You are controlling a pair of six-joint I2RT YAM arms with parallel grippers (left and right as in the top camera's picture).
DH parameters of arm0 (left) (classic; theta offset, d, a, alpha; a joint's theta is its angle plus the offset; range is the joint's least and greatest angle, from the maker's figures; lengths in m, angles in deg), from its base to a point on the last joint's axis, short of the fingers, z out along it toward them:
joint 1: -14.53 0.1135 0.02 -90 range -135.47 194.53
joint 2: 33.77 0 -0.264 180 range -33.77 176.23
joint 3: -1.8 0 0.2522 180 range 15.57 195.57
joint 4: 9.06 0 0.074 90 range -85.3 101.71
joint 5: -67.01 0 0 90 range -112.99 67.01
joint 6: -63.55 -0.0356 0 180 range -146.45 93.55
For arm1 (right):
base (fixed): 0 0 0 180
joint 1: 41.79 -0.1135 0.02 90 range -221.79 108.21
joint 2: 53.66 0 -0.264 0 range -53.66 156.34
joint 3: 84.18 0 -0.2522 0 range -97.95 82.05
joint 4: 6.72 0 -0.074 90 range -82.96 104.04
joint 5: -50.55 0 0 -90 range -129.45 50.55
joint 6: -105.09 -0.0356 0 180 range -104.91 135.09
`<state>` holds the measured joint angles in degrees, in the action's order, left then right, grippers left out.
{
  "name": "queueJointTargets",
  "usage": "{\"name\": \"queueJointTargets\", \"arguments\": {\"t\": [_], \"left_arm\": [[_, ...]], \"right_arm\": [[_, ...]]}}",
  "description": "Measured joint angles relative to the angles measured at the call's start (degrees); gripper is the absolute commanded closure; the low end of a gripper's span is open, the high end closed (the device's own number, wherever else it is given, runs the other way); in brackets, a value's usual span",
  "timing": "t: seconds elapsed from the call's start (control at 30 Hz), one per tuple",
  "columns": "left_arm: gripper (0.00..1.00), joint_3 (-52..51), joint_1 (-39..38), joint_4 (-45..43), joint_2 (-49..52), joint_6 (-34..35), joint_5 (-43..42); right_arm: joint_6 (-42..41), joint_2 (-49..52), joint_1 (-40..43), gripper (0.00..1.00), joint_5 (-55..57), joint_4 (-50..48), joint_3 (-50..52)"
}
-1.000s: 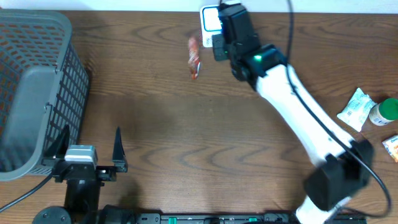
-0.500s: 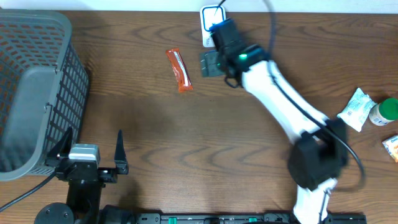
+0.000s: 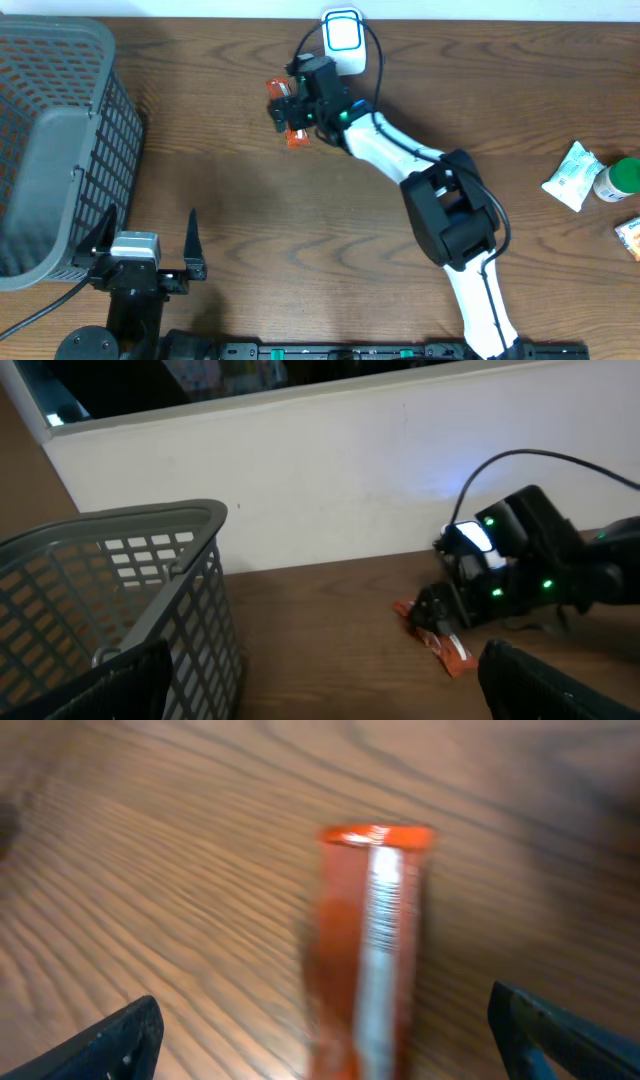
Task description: Scan the item barcode
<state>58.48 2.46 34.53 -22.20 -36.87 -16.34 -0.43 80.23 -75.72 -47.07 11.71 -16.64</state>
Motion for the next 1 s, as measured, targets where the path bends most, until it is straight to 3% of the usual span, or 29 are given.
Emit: {"name": "queueJointTargets", "arguments": {"t": [0.1, 0.2, 0.23, 0.33, 0.37, 0.53, 0.7, 0.9, 1.0], "left_arm": [[0.02, 0.00, 0.00, 0.00, 0.00, 0.00, 0.00], [0.02, 0.00, 0.00, 0.09, 0.00, 0.02, 0.00], [0.02, 0.00, 0.00, 0.37, 0.00, 0.00, 0.00], [0.02, 0.00, 0.00, 1.29, 0.00, 0.02, 0.00], [0.02, 0.00, 0.00, 1.64, 0.00, 0.00, 0.00], [0.02, 0.00, 0.00, 4.02, 0.00, 0.02, -0.02], [0.02, -0.07, 0.02, 10.51, 0.00, 0.02, 0.07], [0.02, -0.15, 0.02, 14.05, 0.00, 0.07, -0.28], [0.02, -0.15, 0.02, 14.60, 0.00, 0.04, -0.28]], "right_arm": [[-1.44, 2.08, -1.77, 0.04, 1.68, -1.92, -0.37], [-1.99, 4.96, -3.04, 0.15, 5.29, -2.95, -0.55], [-2.25, 5.18, -3.08, 0.26, 5.90, -2.78, -1.11], [-2.86, 5.22, -2.93, 0.84, 8.57, -1.36, -1.22], [-2.93, 5.22, -2.86, 0.97, 9.44, -0.68, -1.27], [-3.69, 3.76, -1.40, 0.99, 11.15, 8.76, -2.49], [-3.80, -3.32, 2.54, 0.99, 13.55, 30.23, -1.60], [-7.80, -18.97, 17.84, 0.99, 30.71, 60.89, -1.64], [-8.87, -20.15, 26.77, 0.99, 35.30, 61.61, -0.09]]}}
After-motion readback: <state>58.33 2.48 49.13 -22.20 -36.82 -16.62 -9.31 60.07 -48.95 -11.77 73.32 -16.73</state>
